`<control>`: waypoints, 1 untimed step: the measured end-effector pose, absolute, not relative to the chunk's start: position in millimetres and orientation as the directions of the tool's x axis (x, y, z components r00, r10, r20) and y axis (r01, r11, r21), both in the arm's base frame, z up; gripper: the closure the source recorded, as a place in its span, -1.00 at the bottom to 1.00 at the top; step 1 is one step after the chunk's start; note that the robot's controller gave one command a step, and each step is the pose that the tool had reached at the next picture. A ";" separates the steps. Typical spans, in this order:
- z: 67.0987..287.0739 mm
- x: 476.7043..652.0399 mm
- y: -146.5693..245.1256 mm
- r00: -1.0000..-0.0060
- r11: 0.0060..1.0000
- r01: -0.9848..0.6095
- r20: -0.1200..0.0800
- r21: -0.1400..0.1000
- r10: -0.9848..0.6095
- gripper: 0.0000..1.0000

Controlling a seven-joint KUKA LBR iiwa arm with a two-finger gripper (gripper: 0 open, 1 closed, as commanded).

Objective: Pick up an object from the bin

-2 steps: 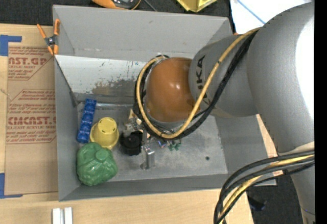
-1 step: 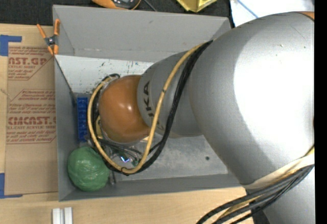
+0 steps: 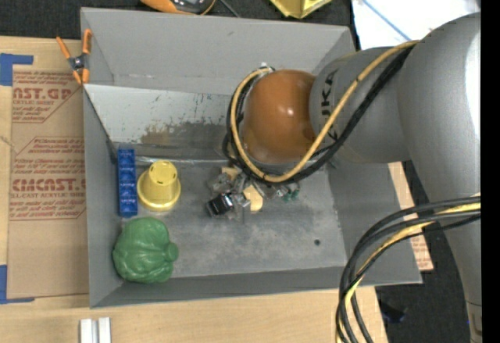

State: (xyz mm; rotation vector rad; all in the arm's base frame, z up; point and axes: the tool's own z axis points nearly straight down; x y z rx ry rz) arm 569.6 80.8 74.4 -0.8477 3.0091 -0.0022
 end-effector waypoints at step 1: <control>74.4 569.3 81.8 -0.852 0.852 -0.524 -0.014 -0.005 -0.524 1.00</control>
Offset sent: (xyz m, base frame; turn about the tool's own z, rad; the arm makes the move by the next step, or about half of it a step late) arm -0.0003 0.0009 0.0533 -0.0017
